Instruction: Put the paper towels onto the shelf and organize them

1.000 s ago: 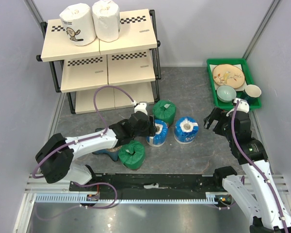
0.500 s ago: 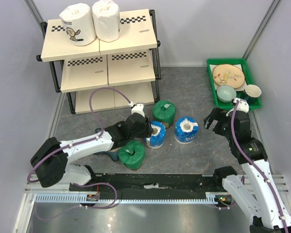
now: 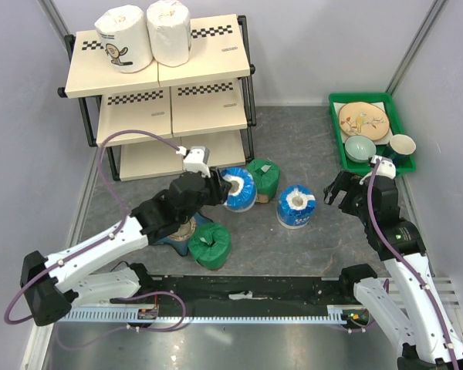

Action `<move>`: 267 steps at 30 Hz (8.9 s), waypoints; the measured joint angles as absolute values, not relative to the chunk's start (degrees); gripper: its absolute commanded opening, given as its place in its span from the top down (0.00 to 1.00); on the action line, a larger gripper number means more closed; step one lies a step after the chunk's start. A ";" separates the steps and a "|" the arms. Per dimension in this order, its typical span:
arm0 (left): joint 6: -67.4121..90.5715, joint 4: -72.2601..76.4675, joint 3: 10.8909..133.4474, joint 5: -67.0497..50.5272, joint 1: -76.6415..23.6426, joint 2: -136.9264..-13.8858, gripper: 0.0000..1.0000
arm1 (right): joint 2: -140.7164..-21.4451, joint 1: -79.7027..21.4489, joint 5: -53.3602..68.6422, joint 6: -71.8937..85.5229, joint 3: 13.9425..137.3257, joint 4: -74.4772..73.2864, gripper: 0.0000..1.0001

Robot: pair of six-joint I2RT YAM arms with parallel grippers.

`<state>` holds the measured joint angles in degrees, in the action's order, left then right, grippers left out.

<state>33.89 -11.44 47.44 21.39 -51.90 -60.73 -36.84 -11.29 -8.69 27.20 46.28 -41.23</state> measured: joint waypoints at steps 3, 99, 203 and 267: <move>31.73 -12.97 50.57 25.10 -51.90 -58.54 0.54 | -36.84 -11.29 -8.64 27.20 46.28 -41.23 0.02; 26.39 -10.15 60.99 -0.01 -25.74 -56.23 0.23 | -36.71 -11.29 -7.09 27.18 46.28 -41.25 0.02; 37.23 -7.16 71.90 19.11 -62.76 -92.23 0.21 | -44.51 -11.29 -3.75 27.44 46.24 -40.75 0.02; 39.29 -42.68 58.89 50.11 -62.76 -25.67 0.25 | -58.39 -17.50 4.73 29.85 49.82 -29.85 0.74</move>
